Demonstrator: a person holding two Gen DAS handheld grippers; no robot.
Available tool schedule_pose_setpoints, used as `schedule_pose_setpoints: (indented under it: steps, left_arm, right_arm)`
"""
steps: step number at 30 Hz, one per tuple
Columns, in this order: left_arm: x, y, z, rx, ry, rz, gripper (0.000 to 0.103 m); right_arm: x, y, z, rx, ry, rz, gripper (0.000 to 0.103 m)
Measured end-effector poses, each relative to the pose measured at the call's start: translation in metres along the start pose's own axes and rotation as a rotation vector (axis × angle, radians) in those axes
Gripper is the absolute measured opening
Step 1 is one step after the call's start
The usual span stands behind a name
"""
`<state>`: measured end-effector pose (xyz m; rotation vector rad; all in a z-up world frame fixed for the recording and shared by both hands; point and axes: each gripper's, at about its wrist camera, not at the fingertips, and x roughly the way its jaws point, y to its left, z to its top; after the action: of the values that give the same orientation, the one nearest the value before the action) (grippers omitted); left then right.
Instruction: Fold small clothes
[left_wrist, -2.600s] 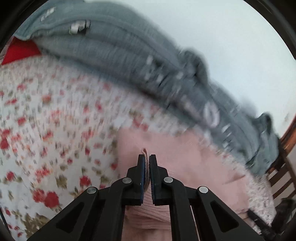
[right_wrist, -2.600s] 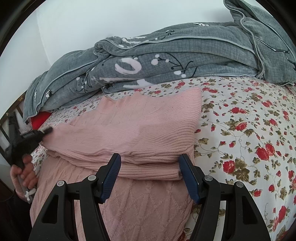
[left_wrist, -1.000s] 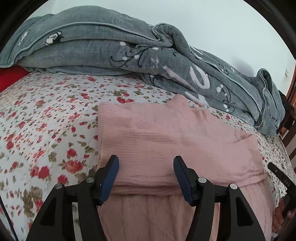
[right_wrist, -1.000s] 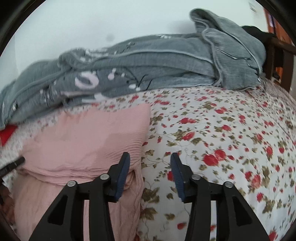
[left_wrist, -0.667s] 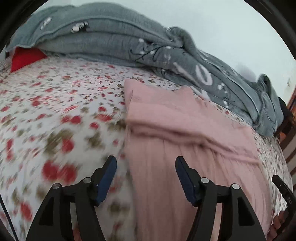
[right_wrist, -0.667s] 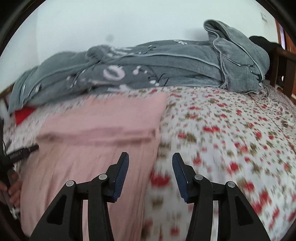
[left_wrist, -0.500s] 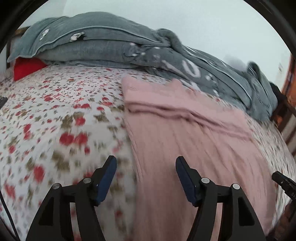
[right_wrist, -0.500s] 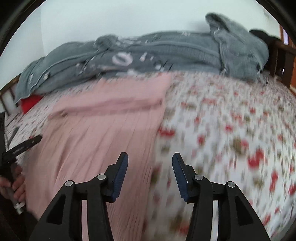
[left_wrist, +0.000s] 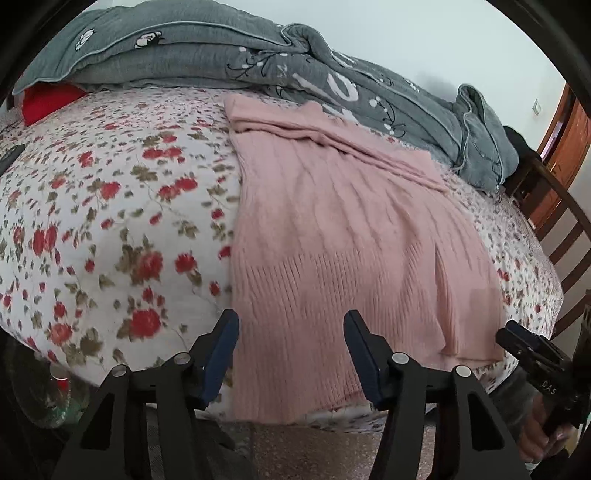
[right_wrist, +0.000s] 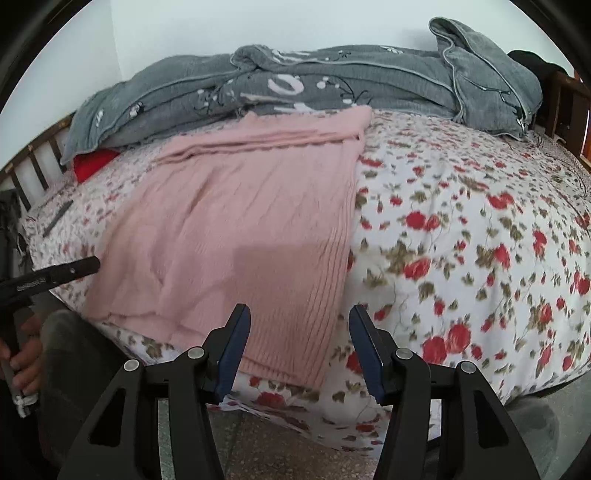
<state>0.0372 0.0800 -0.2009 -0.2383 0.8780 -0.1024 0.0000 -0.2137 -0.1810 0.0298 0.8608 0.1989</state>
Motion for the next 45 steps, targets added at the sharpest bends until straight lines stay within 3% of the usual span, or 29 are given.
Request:
schedule_pose_setpoints:
  steps: [1, 3, 5, 6, 8, 11, 13, 16, 18, 21, 25, 28, 29, 30, 32, 33, 34, 36, 39, 41, 45]
  left_arm:
    - [0.004, -0.001, -0.001, 0.003, 0.006, 0.025, 0.056]
    - [0.011, -0.001, -0.003, -0.014, 0.023, 0.043, 0.042]
    - [0.014, 0.003, -0.005, -0.061, 0.037, 0.039, 0.034]
    - [0.013, 0.006, -0.005, -0.091, 0.019, 0.041, 0.022]
    - [0.012, 0.01, -0.004, -0.108, 0.028, 0.02, 0.006]
    - [-0.008, 0.028, -0.002, -0.151, -0.049, -0.027, 0.006]
    - [-0.025, 0.044, 0.002, -0.165, -0.082, -0.041, 0.006]
    - [-0.036, 0.07, 0.005, -0.219, -0.085, -0.13, 0.005]
    - [-0.036, 0.075, 0.005, -0.229, -0.076, -0.125, 0.005]
    - [-0.029, 0.073, 0.001, -0.206, -0.047, -0.113, 0.006]
    - [-0.009, 0.06, -0.011, -0.145, 0.025, -0.044, 0.006]
    - [-0.01, 0.057, -0.013, -0.142, 0.045, -0.067, 0.009]
    - [-0.013, 0.057, -0.014, -0.142, 0.041, -0.092, 0.012]
    - [-0.016, 0.058, -0.013, -0.141, 0.036, -0.098, 0.025]
    - [-0.022, 0.059, -0.013, -0.135, 0.02, -0.089, 0.044]
    - [-0.024, 0.059, -0.013, -0.128, 0.007, -0.087, 0.047]
    - [-0.024, 0.059, -0.014, -0.118, -0.006, -0.095, 0.047]
    - [-0.019, 0.058, -0.015, -0.118, 0.0, -0.108, 0.049]
    - [-0.008, 0.051, -0.019, -0.107, 0.007, -0.127, 0.05]
    - [-0.001, 0.047, -0.024, -0.088, -0.003, -0.099, 0.048]
    - [-0.011, 0.049, -0.026, -0.076, -0.088, -0.129, 0.048]
  right_arm:
    - [0.004, 0.0, -0.001, 0.002, 0.013, 0.008, 0.055]
    - [0.011, 0.0, -0.006, 0.017, 0.026, 0.013, 0.051]
    - [0.018, 0.001, -0.01, 0.02, 0.033, 0.023, 0.029]
    - [0.022, 0.002, -0.013, 0.007, 0.043, 0.032, 0.006]
    - [0.019, 0.004, -0.015, -0.02, 0.007, 0.016, 0.006]
    - [-0.002, -0.005, -0.014, 0.009, -0.06, 0.058, 0.005]
    - [-0.027, -0.032, -0.014, 0.123, -0.142, 0.142, 0.004]
    - [-0.025, -0.066, -0.019, 0.246, -0.117, 0.187, 0.004]
    - [-0.018, -0.07, -0.024, 0.247, -0.088, 0.17, 0.004]
    - [-0.017, -0.059, -0.025, 0.225, -0.09, 0.161, 0.004]
    - [0.006, -0.043, -0.029, 0.149, -0.003, 0.074, 0.005]
    - [0.003, -0.045, -0.032, 0.163, -0.019, 0.116, 0.006]
    - [-0.001, -0.047, -0.032, 0.171, -0.029, 0.138, 0.007]
    - [-0.006, -0.052, -0.032, 0.183, -0.04, 0.163, 0.01]
    - [-0.013, -0.057, -0.031, 0.196, -0.065, 0.173, 0.021]
    - [-0.015, -0.057, -0.029, 0.194, -0.084, 0.164, 0.031]
    - [-0.016, -0.057, -0.027, 0.192, -0.096, 0.154, 0.044]
    - [-0.014, -0.058, -0.021, 0.196, -0.093, 0.151, 0.054]
    - [0.0, -0.056, -0.018, 0.192, -0.052, 0.163, 0.054]
    - [0.01, -0.052, -0.017, 0.164, -0.039, 0.136, 0.054]
    - [0.013, -0.046, -0.024, 0.112, -0.07, 0.105, 0.054]
